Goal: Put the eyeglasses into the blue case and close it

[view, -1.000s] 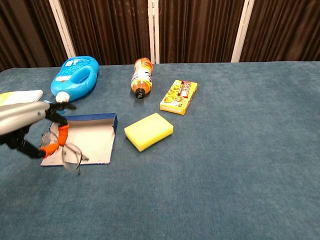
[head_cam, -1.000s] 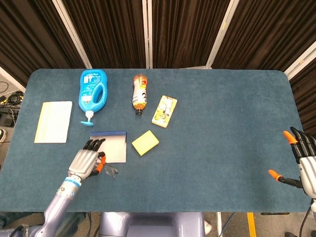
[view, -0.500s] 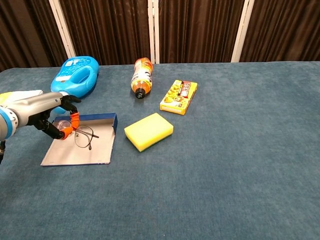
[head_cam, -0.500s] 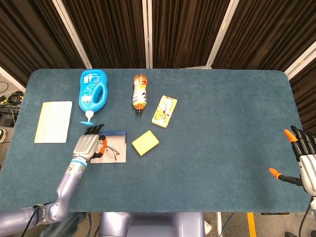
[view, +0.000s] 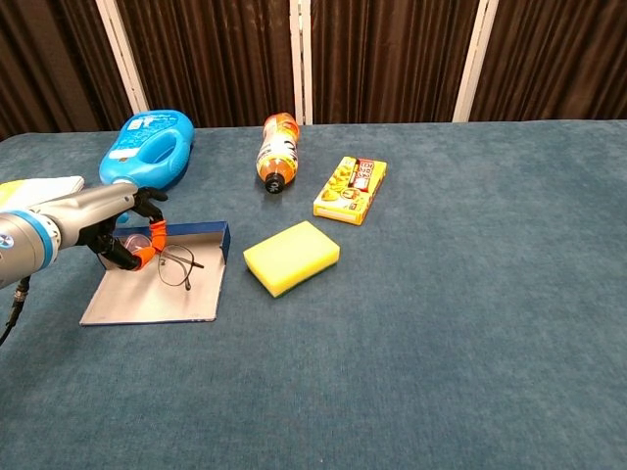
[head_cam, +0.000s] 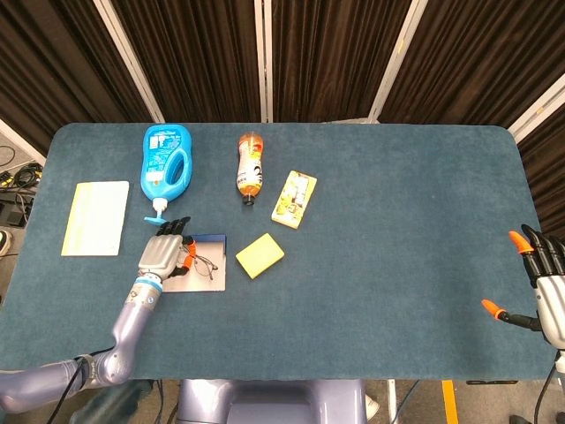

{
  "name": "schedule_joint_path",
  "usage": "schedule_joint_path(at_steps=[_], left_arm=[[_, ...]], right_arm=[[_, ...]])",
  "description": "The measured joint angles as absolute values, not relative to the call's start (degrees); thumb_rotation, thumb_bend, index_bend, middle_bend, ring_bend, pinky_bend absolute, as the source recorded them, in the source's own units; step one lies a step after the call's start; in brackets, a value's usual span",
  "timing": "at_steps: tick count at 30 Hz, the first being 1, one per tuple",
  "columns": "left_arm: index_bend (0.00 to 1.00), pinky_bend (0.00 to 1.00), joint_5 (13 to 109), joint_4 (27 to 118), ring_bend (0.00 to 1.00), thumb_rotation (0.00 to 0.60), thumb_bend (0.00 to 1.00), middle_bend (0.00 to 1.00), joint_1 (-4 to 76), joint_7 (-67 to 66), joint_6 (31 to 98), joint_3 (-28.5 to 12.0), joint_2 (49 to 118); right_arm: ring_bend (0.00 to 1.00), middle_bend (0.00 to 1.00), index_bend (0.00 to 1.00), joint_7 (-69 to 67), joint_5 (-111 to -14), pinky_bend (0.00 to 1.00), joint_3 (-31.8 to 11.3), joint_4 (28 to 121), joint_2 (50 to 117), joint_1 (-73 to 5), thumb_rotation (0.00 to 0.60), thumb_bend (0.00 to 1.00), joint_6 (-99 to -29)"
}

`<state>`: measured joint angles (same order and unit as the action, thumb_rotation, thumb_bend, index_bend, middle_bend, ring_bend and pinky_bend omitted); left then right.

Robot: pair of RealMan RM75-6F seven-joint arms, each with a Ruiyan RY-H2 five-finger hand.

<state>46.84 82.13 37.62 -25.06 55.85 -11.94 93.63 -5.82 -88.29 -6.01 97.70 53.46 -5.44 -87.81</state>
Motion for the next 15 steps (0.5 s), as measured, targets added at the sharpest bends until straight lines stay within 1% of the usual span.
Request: schedule_joint_path(at_steps=[1,3,4,5,6,7,8,10,15], left_arm=[[0.58,0.00,46.72,81.95,0.00,0.600,0.55,0.00,37.68,-24.89,55.84,-11.98,93.73],[0.50,0.00,46.96,81.78,0.00,0.600,0.52,0.00,37.74,-24.62,56.13,-12.00,93.84],[0.41,0.00,47.13,81.73,0.00,0.600,0.48,0.00,37.74,-24.56,56.36,-11.98,93.86],[0.27,0.00,47.31,81.70,0.00,0.600,0.41,0.00,37.74,-24.52,56.62,-11.93,93.86],[0.18,0.00,47.36,81.73,0.00,0.600,0.35,0.00,37.72,-24.51,56.82,-11.92,93.82],[0.07,0.00,47.43,81.86,0.00,0.600,0.27,0.00,37.65,-24.44,57.09,-11.93,93.73],[0.01,0.00,47.59,82.18,0.00,0.600,0.20,0.00,37.51,-24.16,57.44,-11.97,93.56],[0.00,0.00,48.21,82.79,0.00,0.600,0.17,0.00,37.24,-23.41,57.85,-12.01,93.18],[0.00,0.00,51.25,85.82,0.00,0.600,0.17,0.00,36.17,-21.36,59.22,-11.74,90.96]], right_arm=[[0.00,0.00,0.00,-5.85,-88.27,0.00,-6.01,97.70,53.46,-5.45,0.600,0.00,-87.79],[0.00,0.00,0.00,-5.81,-88.22,0.00,-6.03,97.67,53.47,-5.48,0.600,0.00,-87.73],[0.00,0.00,0.00,-5.80,-88.22,0.00,-6.03,97.67,53.48,-5.48,0.600,0.00,-87.73],[0.00,0.00,0.00,-5.80,-88.22,0.00,-6.03,97.67,53.48,-5.49,0.600,0.00,-87.72],[0.00,0.00,0.00,-5.84,-88.23,0.00,-6.03,97.70,53.47,-5.49,0.600,0.00,-87.73],[0.00,0.00,0.00,-5.85,-88.25,0.00,-6.03,97.71,53.46,-5.48,0.600,0.00,-87.75],[0.00,0.00,0.00,-5.86,-88.29,0.00,-6.01,97.71,53.46,-5.46,0.600,0.00,-87.79],[0.00,0.00,0.00,-5.88,-88.36,0.00,-5.99,97.76,53.44,-5.45,0.600,0.00,-87.81],[0.00,0.00,0.00,-5.85,-88.66,0.00,-5.85,97.90,53.42,-5.43,0.600,0.00,-87.87]])
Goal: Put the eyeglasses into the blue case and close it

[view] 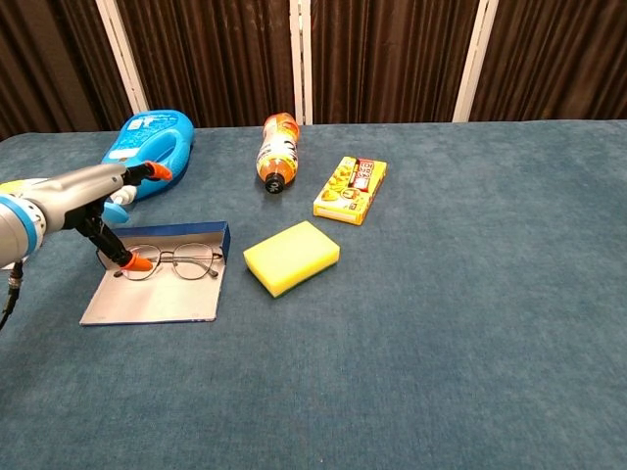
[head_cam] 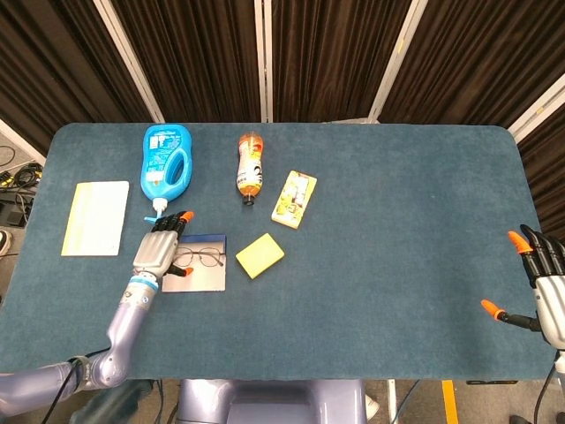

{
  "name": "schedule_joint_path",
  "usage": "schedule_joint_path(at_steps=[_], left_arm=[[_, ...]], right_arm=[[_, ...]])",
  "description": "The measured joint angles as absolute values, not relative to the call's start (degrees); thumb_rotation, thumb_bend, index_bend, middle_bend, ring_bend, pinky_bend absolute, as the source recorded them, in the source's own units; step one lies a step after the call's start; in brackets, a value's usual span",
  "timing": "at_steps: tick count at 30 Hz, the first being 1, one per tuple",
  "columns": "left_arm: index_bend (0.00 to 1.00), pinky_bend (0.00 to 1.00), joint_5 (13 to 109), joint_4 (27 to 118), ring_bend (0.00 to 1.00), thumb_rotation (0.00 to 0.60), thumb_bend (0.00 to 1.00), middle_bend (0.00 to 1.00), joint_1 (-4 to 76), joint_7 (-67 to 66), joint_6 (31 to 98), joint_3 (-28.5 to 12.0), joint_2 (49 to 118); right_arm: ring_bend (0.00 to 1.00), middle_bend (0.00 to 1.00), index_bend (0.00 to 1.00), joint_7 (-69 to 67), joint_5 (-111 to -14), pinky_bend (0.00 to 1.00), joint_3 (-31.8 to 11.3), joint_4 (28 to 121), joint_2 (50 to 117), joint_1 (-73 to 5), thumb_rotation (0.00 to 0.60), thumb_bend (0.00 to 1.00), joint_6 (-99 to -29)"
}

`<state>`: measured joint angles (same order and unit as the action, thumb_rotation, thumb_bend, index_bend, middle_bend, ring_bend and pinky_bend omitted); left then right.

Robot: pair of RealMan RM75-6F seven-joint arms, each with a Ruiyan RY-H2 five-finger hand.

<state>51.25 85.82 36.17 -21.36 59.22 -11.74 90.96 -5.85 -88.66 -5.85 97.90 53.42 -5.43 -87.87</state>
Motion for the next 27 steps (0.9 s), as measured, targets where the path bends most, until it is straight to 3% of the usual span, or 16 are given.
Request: schedule_joint_path(at_steps=[3,7,9,13,19,27], left_arm=[[0.01,0.00,53.72,87.93,0.00,0.600,0.27,0.00,35.63,-20.70,59.48,-10.77,89.24],[0.09,0.00,58.36,91.87,0.00,0.600,0.53,0.00,34.84,-21.04,59.40,-7.46,85.83],[0.13,0.00,60.07,94.24,0.00,0.600,0.58,0.00,34.37,-22.14,59.34,-5.14,84.16],[0.21,0.00,61.30,96.07,0.00,0.600,0.57,0.00,33.69,-25.93,60.16,-2.66,83.29],[0.21,0.00,59.41,95.45,0.00,0.600,0.48,0.00,33.02,-34.07,63.30,-1.58,85.24],[0.20,0.00,57.93,90.65,0.00,0.600,0.48,0.00,33.20,-36.01,63.74,-1.73,89.57]], right_arm=[[0.00,0.00,0.00,-5.92,-88.84,0.00,-5.80,98.03,53.36,-5.38,0.600,0.00,-88.00],[0.00,0.00,0.00,-6.06,-89.01,0.00,-5.77,98.15,53.26,-5.32,0.600,0.00,-88.16],[0.00,0.00,0.00,-6.09,-89.11,0.00,-5.73,98.19,53.22,-5.28,0.600,0.00,-88.24],[0.00,0.00,0.00,-6.16,-89.35,0.00,-5.67,98.33,53.15,-5.20,0.600,0.00,-88.45],[0.00,0.00,0.00,-6.29,-89.43,0.00,-5.66,98.37,53.06,-5.12,0.600,0.00,-88.65],[0.00,0.00,0.00,-6.34,-89.06,0.00,-5.76,98.15,53.13,-5.28,0.600,0.00,-88.26]])
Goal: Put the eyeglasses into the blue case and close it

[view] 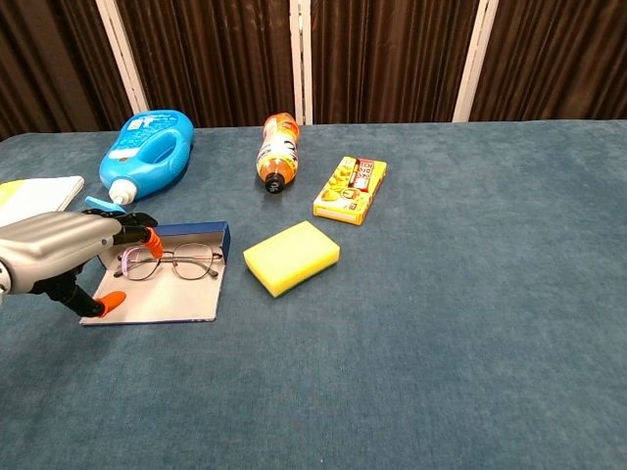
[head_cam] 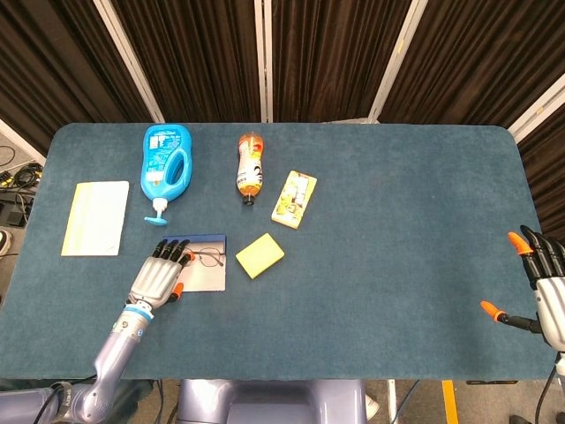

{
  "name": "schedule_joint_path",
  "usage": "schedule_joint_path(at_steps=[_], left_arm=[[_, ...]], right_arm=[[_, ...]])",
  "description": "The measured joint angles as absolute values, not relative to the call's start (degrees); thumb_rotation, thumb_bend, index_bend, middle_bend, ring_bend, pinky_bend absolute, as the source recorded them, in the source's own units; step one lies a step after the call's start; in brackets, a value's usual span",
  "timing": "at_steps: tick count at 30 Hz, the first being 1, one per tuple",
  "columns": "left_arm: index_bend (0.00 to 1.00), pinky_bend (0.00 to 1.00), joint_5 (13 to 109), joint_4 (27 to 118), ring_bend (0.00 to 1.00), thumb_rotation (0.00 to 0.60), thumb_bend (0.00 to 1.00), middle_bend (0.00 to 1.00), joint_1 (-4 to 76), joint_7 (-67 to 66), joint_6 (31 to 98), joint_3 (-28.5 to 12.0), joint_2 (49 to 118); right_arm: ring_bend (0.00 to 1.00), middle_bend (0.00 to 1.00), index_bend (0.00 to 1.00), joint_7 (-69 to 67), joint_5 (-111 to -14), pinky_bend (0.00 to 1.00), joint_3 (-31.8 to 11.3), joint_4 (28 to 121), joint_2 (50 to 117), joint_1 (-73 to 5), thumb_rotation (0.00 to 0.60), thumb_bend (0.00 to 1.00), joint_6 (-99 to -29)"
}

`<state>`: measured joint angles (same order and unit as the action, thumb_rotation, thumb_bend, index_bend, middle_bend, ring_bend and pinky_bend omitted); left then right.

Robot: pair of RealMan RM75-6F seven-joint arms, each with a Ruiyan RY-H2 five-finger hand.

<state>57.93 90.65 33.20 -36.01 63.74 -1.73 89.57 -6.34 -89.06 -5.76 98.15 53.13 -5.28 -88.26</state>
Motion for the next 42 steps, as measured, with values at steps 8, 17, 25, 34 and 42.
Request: schedule_joint_path(at_steps=[8,17,25,34,42], left_arm=[[0.20,0.00,58.03,86.11,0.00,0.600,0.50,0.00,33.07,-35.50,63.36,-1.93,93.09],[0.20,0.00,59.01,82.95,0.00,0.600,0.51,0.00,33.03,-34.59,63.21,-2.69,95.11],[0.20,0.00,58.05,80.40,0.00,0.600,0.52,0.00,33.73,-34.59,62.08,-4.23,96.14],[0.20,0.00,57.97,78.25,0.00,0.600,0.52,0.00,34.09,-34.29,62.59,-5.66,96.81],[0.20,0.00,57.49,76.24,0.00,0.600,0.52,0.00,34.44,-33.44,61.15,-6.42,97.22]], right_arm=[[0.00,0.00,0.00,-6.34,-89.05,0.00,-5.75,98.16,53.14,-5.27,0.600,0.00,-88.28],[0.00,0.00,0.00,-6.21,-89.07,0.00,-5.74,98.12,53.18,-5.30,0.600,0.00,-88.24],[0.00,0.00,0.00,-6.22,-88.97,0.00,-5.75,98.11,53.15,-5.28,0.600,0.00,-88.21],[0.00,0.00,0.00,-6.02,-88.64,0.00,-5.78,98.06,53.28,-5.41,0.600,0.00,-87.85],[0.00,0.00,0.00,-6.03,-88.64,0.00,-5.77,98.06,53.30,-5.41,0.600,0.00,-87.84]])
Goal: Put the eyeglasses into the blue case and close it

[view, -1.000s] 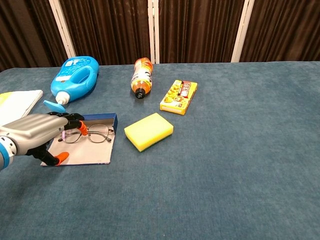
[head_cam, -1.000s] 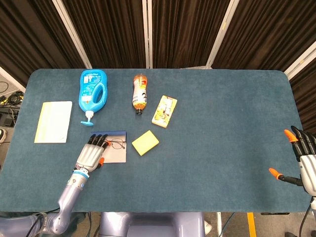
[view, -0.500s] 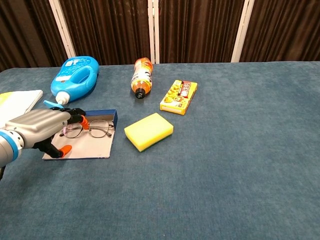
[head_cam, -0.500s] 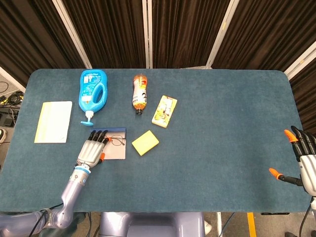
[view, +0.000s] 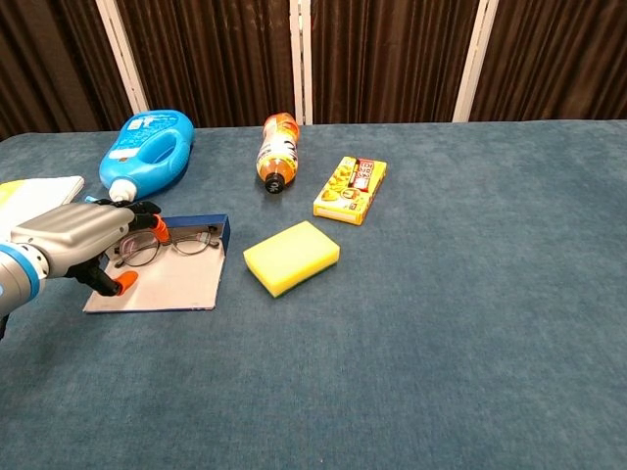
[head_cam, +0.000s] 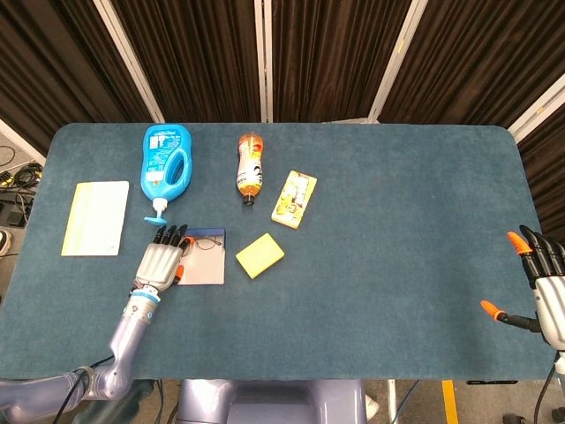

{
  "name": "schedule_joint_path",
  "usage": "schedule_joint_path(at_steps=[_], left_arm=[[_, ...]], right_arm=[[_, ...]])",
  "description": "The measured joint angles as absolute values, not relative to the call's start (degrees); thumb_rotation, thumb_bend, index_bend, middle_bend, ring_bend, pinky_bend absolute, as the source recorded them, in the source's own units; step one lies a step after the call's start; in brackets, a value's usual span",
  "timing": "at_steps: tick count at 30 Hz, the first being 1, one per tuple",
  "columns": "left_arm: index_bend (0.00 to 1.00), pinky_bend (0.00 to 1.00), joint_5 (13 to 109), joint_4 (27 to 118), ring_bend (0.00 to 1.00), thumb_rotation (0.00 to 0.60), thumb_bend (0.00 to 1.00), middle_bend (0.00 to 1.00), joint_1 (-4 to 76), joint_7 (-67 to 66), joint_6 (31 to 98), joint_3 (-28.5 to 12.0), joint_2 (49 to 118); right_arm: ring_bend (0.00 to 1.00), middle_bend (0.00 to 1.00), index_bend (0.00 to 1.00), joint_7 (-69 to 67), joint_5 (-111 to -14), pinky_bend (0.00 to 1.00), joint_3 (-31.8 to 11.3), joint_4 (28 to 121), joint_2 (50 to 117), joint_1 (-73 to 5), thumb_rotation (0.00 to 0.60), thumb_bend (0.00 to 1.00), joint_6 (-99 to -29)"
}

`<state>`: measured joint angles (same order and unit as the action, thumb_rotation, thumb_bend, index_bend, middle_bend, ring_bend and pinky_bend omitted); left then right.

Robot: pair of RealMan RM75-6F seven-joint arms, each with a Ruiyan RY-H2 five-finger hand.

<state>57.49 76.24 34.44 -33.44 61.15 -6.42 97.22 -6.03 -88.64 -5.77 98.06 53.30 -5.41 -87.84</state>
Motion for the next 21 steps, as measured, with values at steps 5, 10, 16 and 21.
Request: schedule_joint_path(at_steps=[5,10,16,21], left_arm=[[0.20,0.00,57.74,74.51,0.00,0.600,0.52,0.00,34.79,-32.50,60.29,-6.74,97.53],[0.20,0.00,59.09,74.99,0.00,0.600,0.52,0.00,34.45,-30.89,60.63,-6.69,96.92],[0.19,0.00,62.18,78.97,0.00,0.600,0.44,0.00,33.11,-27.89,62.18,-5.95,93.82],[0.21,0.00,64.75,84.39,0.00,0.600,0.21,0.00,31.41,-25.74,63.23,-4.24,90.03]], right_arm=[[0.00,0.00,0.00,-6.10,-88.53,0.00,-5.82,97.99,53.30,-5.43,0.600,0.00,-87.79],[0.00,0.00,0.00,-6.17,-88.43,0.00,-5.85,97.96,53.31,-5.45,0.600,0.00,-87.73],[0.00,0.00,0.00,-6.62,-88.46,0.00,-5.84,98.01,53.16,-5.37,0.600,0.00,-87.82],[0.00,0.00,0.00,-6.85,-88.75,0.00,-5.77,98.18,53.03,-5.32,0.600,0.00,-87.97]])
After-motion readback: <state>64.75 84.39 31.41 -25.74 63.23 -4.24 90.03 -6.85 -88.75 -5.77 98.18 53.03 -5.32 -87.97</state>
